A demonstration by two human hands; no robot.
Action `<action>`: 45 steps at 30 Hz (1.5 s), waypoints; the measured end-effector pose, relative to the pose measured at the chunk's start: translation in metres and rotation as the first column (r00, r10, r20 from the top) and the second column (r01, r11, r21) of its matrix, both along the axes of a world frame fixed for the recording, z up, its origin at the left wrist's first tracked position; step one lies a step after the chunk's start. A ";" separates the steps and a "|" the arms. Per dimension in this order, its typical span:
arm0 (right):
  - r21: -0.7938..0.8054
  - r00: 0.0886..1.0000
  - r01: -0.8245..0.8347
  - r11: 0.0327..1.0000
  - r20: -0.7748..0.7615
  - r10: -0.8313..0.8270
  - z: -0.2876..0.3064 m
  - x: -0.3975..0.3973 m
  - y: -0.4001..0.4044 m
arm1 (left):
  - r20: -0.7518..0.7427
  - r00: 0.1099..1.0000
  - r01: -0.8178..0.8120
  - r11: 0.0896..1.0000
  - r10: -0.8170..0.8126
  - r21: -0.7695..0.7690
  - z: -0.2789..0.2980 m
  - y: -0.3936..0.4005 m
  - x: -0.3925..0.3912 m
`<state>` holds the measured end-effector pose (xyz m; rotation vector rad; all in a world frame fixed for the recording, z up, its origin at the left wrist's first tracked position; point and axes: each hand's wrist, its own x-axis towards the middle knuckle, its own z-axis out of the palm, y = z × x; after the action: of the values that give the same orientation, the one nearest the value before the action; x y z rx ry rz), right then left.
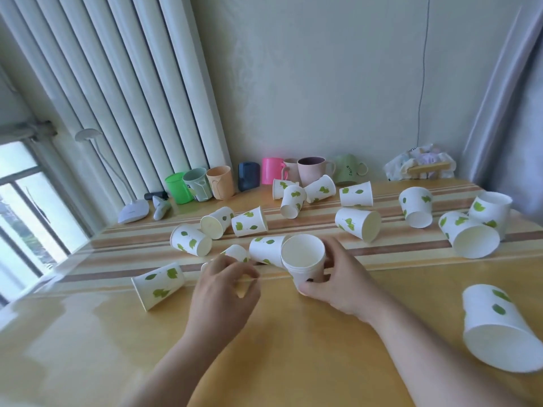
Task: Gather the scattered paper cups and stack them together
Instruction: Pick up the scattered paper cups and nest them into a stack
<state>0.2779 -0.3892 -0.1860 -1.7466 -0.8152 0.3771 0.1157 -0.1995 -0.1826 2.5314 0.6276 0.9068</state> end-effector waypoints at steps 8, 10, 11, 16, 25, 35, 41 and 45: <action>-0.227 0.996 -0.002 0.974 0.083 0.021 0.000 0.006 0.001 | -0.252 0.959 -0.160 0.981 0.128 -0.109 -0.012 0.037 0.000; -0.237 0.996 -0.003 0.972 0.081 0.023 -0.001 0.008 0.001 | -0.195 0.976 -0.130 0.977 0.097 -0.166 -0.010 0.040 0.001; -0.241 0.996 -0.005 0.971 0.082 0.025 -0.002 0.008 0.001 | -0.154 0.983 -0.129 0.971 0.099 -0.199 -0.009 0.040 0.000; -0.234 0.997 -0.032 0.972 0.067 0.049 -0.001 0.007 0.001 | 0.130 0.990 0.018 0.849 0.060 -0.528 0.010 0.026 -0.007; -0.233 0.991 -0.069 0.970 0.098 0.094 -0.001 0.005 -0.002 | 0.347 0.922 0.380 0.579 -0.172 -0.721 0.037 -0.015 0.017; -0.229 0.991 -0.068 0.971 0.100 0.093 0.000 0.004 -0.001 | 0.307 0.934 0.353 0.626 -0.185 -0.696 0.023 -0.011 0.018; -0.242 0.990 -0.068 0.968 0.102 0.095 -0.001 0.005 -0.002 | 0.351 0.924 0.370 0.601 -0.155 -0.708 0.030 -0.006 0.005; -0.241 0.990 -0.069 0.968 0.101 0.096 -0.001 0.007 -0.003 | 0.143 0.989 0.017 0.931 0.038 -0.364 0.022 0.030 -0.025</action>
<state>0.2845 -0.3917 -0.1871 -1.9736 -0.9574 0.4506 0.0910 -0.1695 -0.1610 2.1124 0.6919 0.8791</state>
